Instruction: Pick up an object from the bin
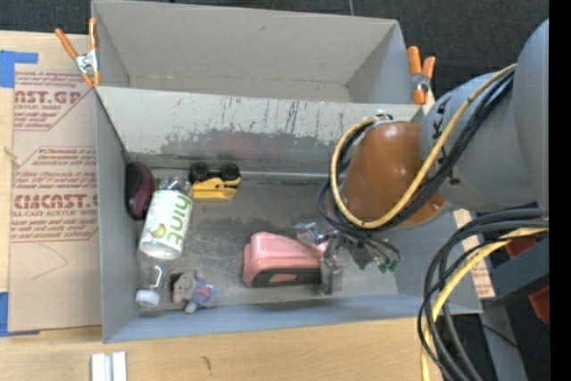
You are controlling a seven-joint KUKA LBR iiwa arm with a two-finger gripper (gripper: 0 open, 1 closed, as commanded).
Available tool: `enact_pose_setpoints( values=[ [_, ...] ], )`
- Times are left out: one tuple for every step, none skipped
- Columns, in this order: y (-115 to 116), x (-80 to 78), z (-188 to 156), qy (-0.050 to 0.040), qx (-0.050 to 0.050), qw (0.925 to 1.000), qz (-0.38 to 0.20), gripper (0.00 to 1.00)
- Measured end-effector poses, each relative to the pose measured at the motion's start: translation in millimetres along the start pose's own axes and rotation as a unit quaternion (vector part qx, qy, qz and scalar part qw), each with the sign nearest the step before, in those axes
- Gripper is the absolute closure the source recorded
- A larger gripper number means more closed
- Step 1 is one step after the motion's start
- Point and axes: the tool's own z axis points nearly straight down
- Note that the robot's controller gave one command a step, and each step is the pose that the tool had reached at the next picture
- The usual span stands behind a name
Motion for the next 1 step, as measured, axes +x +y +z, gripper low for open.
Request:
enact_pose_setpoints(
  values=[
    [20.8, -39.1, 2.8, 0.0138, -0.001, 0.9999, -0.006, 1.0]
  ],
)
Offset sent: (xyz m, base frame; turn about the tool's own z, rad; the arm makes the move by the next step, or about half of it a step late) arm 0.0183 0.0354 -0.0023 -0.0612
